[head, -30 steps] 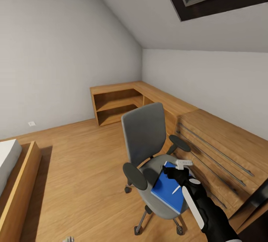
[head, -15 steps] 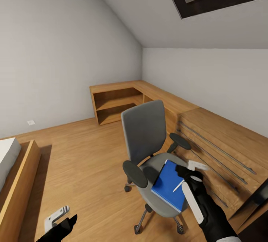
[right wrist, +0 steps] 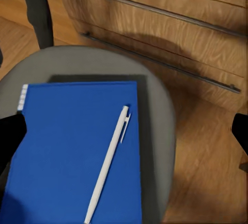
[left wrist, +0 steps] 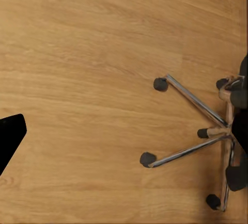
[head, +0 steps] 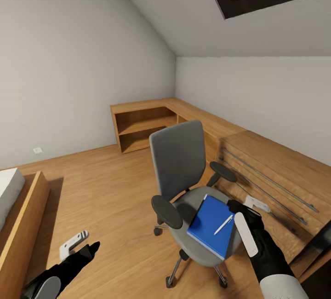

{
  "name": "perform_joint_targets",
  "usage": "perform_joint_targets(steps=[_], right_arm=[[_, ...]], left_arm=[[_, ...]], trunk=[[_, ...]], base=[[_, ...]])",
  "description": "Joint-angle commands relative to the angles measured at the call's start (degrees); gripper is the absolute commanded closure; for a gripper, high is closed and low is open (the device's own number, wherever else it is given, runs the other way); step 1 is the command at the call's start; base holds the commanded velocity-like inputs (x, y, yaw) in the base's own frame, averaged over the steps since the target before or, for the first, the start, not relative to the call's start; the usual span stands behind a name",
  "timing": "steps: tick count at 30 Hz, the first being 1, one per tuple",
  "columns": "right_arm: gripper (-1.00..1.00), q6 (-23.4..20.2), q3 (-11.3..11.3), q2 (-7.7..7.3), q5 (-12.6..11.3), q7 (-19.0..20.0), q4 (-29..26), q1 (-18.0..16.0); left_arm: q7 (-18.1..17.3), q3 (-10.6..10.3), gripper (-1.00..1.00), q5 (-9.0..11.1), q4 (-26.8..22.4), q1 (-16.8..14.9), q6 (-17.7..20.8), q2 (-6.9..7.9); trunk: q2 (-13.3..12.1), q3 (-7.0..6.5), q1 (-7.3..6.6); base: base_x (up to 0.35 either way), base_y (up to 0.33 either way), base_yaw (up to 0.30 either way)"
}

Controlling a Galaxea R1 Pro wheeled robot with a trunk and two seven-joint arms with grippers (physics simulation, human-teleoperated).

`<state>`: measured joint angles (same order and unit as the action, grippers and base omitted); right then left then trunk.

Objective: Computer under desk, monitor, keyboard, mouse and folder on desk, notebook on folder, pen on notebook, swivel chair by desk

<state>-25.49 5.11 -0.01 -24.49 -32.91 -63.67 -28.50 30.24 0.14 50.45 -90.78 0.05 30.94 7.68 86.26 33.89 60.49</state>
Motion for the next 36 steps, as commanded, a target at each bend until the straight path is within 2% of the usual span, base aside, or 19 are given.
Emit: perform_joint_targets(steps=[1, 2, 4, 9, 19, 26, 36], right_arm=[[-1.0, -0.3, 0.2, 0.06, -0.5, -0.8, 0.0, -0.1], [-1.0, -0.4, 0.4, 0.15, -0.5, -1.6, 0.1, -0.1], [-1.0, -1.3, 0.7, 0.78, -0.6, -5.7, 0.9, -0.2], [-1.0, -4.5, -0.6, 1.57, -0.5, -7.4, 1.4, -0.2], [-1.0, -5.9, -1.7, 1.92, -0.4, -7.5, 1.5, -0.1], [-1.0, -6.6, -3.6, 1.94, -0.5, -7.4, 1.6, -0.1], [-1.0, -6.7, -4.4, 1.94, -0.4, -7.3, 1.6, -0.1]], left_arm=[[0.5, 0.0, -1.0, 0.6, -0.1, -0.3, 0.2, 0.01], [0.6, 0.1, -1.0, 0.7, -0.1, -0.4, 0.2, -0.02], [0.8, 0.3, -1.0, 0.7, 0.2, -1.0, 0.1, -0.18], [1.0, 0.5, -1.0, 0.3, 0.4, -1.2, -1.1, -0.21], [1.1, 0.6, -1.0, -0.2, 0.4, -1.2, -2.5, -0.18], [1.1, 0.5, -1.0, -0.2, 0.4, -1.2, -2.6, -0.21], [0.5, 0.3, -1.0, -0.1, 1.3, -1.2, -2.5, -0.13]], trunk=[[0.4, 0.23, 0.23], [0.8, 0.41, 0.45], [1.6, 0.77, 0.89], [3.7, 1.67, 1.98], [7.7, 3.46, 4.18], [10.5, 4.72, 5.72], [10.5, 4.72, 5.72]], base=[[0.0, 0.0, 0.0], [0.0, 0.0, 0.0], [0.0, 0.0, 0.0], [0.0, 0.0, 0.0], [0.0, 0.0, 0.0], [0.0, 0.0, 0.0], [0.01, 0.001, 0.0]])
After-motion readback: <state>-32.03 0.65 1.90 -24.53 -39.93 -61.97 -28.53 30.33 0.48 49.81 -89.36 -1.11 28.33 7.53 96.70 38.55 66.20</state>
